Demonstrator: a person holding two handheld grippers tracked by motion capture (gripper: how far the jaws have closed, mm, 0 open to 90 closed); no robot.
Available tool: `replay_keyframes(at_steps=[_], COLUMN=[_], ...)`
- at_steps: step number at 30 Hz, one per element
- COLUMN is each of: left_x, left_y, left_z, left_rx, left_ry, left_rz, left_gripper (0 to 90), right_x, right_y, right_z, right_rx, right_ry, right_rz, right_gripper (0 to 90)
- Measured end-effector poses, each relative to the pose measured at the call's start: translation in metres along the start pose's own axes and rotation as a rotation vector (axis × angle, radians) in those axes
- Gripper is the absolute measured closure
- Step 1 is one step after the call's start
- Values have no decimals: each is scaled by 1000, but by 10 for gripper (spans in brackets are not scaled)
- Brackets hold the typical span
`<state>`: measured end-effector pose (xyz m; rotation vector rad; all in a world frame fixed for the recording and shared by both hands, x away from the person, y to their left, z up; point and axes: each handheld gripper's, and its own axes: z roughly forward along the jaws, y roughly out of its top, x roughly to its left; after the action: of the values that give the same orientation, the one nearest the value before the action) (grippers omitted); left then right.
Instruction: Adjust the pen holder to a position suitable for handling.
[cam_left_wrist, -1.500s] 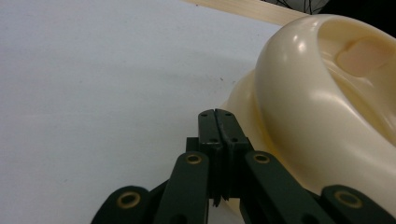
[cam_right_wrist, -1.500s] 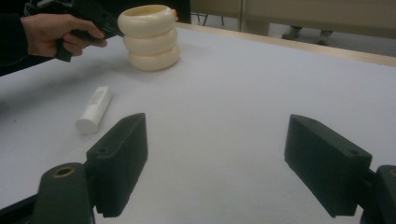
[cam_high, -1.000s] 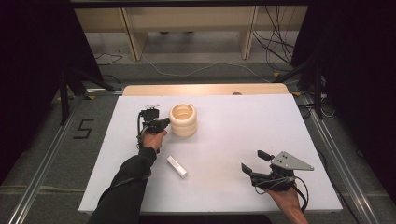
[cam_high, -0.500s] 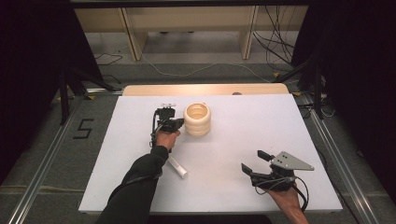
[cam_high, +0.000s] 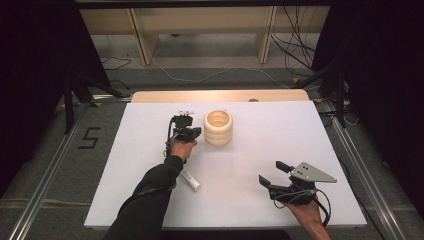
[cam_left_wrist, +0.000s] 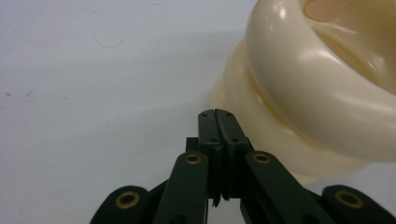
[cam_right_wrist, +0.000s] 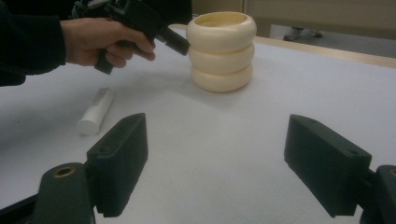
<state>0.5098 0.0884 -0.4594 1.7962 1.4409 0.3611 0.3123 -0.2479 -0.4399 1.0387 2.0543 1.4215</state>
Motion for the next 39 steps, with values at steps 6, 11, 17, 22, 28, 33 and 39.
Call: replay_keyframes(at_steps=[6,11,17,22,28,33,39], left_x=[19,22,22,19,15,12,13], left_y=[-3,-9,-14,-17,-20,-22,-25], left_z=[-19,-35,-53,-68,-79,-85,-92], left_rx=[8,44,63,71,74,86,104], left_ry=[-27,-68,-103,-140,-180,-203,-217], left_rz=[2,90,168,230,284,334,369], left_gripper=[820,664,474,413,342,310,283], right_x=[0,1,1,1,1,1,0], right_y=[0,0,0,-1,-1,-1,-1], right_z=[1,2,2,2,3,2,2], right_rx=[4,8,11,14,15,14,11], right_ry=[1,-1,-1,-1,1,0,2], right_rz=[0,-2,-8,-6,-5,-6,-1], right_gripper=[222,222,222,222,222,222,222])
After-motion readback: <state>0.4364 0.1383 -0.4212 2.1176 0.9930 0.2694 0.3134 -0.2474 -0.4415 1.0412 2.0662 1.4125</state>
